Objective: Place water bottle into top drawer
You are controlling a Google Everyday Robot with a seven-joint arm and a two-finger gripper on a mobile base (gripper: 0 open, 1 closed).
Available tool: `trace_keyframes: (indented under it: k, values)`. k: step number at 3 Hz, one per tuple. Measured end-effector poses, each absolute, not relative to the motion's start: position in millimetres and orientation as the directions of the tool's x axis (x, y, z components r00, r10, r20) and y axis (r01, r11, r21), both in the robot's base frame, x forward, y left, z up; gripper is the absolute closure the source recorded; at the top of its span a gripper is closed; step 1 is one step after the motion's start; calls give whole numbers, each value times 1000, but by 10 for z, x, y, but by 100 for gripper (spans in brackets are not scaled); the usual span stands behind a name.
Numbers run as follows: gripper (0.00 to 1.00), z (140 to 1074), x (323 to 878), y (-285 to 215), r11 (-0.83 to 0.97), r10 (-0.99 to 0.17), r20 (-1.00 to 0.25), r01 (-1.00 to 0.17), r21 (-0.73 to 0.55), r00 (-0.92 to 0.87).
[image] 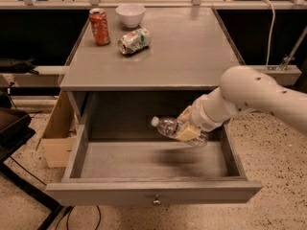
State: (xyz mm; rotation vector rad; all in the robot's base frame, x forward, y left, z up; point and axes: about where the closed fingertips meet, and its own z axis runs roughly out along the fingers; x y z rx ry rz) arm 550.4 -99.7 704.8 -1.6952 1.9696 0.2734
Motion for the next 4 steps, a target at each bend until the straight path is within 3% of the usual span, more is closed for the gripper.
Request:
trace_keyframes:
  k: [2, 3, 4]
  values:
    - [100, 6381, 5821, -956, -49, -956, -261, -946, -319, 137]
    - [84, 6358, 5850, -968, -73, -959, -236, -941, -330, 158]
    - [61, 6358, 5850, -968, -73, -959, -236, -941, -330, 158]
